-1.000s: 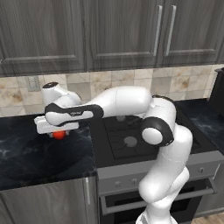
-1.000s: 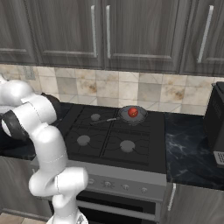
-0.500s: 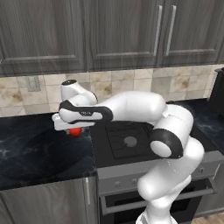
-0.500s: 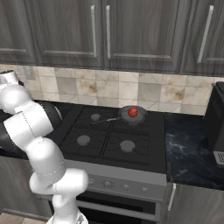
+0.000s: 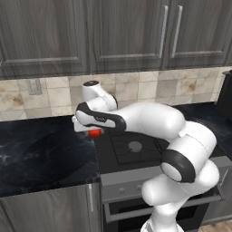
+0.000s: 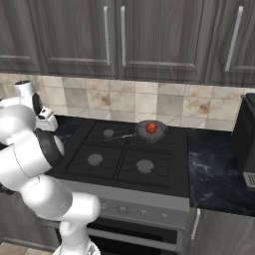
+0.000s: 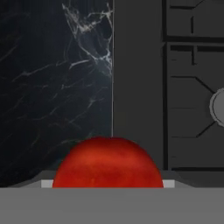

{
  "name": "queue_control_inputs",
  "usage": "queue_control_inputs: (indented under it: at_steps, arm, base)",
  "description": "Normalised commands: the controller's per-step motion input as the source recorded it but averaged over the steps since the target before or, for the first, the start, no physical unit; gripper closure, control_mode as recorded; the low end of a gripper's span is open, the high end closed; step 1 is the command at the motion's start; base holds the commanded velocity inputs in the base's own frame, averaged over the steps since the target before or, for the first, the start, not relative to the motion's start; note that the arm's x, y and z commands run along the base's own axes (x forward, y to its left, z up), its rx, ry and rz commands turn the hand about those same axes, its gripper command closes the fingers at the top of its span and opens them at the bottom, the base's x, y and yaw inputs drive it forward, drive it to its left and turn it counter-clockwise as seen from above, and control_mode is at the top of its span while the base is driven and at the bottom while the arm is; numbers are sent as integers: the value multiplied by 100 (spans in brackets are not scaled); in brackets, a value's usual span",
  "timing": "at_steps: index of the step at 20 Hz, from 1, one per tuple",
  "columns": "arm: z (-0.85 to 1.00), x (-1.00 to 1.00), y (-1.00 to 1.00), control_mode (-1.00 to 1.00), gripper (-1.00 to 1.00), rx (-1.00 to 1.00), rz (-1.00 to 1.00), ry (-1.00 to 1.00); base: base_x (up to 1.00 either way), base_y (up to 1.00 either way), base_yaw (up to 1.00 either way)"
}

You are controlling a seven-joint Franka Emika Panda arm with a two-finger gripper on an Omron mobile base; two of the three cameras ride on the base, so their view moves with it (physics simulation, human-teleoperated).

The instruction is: Place the pan on the rear right burner on the stove. Then place the tomato and the onion in the pan and turn on the rear right burner.

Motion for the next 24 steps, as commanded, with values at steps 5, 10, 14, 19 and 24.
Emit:
queue_control_inputs:
  at_steps: [5, 10, 14, 19, 24]
  arm:
    - [10, 5, -69, -100, 100, 0, 0, -5]
    - [7, 10, -69, -100, 100, 0, 0, -4]
    - [6, 11, -72, -100, 100, 0, 0, -4]
    - [4, 6, -72, -100, 100, 0, 0, -3]
    - [5, 13, -72, -100, 100, 0, 0, -2]
  base:
    - [0, 0, 0]
    - [0, 0, 0]
    - [0, 0, 0]
    - [0, 0, 0]
    - [0, 0, 0]
